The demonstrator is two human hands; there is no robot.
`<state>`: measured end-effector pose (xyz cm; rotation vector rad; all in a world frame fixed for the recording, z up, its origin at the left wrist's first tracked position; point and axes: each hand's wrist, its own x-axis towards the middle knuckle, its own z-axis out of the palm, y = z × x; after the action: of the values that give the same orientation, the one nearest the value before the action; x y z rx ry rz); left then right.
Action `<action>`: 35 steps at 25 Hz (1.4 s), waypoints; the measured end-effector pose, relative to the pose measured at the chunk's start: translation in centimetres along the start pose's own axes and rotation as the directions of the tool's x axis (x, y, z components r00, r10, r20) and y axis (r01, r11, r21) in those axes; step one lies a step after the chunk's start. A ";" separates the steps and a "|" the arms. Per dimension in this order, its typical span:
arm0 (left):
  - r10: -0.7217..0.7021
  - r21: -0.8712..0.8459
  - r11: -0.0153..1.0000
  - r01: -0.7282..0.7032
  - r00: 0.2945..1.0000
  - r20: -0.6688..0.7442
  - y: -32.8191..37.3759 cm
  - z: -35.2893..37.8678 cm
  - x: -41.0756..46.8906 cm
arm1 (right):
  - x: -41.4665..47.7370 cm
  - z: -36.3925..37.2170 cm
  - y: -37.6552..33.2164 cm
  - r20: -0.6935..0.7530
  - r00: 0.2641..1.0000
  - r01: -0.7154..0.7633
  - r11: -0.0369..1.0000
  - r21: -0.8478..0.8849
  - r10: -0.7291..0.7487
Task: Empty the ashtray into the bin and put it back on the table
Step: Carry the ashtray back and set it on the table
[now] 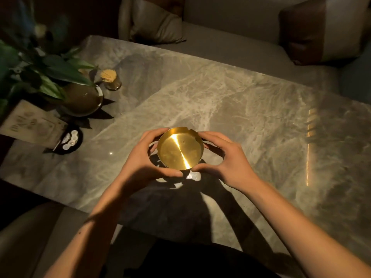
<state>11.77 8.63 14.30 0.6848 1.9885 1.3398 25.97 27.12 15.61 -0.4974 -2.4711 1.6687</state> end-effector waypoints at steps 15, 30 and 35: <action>-0.051 0.179 0.978 0.109 0.952 -0.302 -5.8 -5.1 -8.7 | 4.1 10.1 0.6 0.320 0.924 0.214 0.977 0.014 -0.207; -0.170 0.005 0.984 0.181 0.933 -0.316 -19.6 -22.9 -10.9 | 11.9 30.9 -3.7 0.441 0.892 0.190 0.968 -0.163 -0.101; -0.166 0.034 0.982 0.185 0.938 -0.305 -23.8 -27.9 -11.0 | 13.9 37.3 -4.5 0.447 0.894 0.169 0.950 -0.261 -0.036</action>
<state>-3.40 -24.36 2.21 0.3329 2.2802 1.3410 1.62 -2.57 4.14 0.0015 -3.0290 1.5090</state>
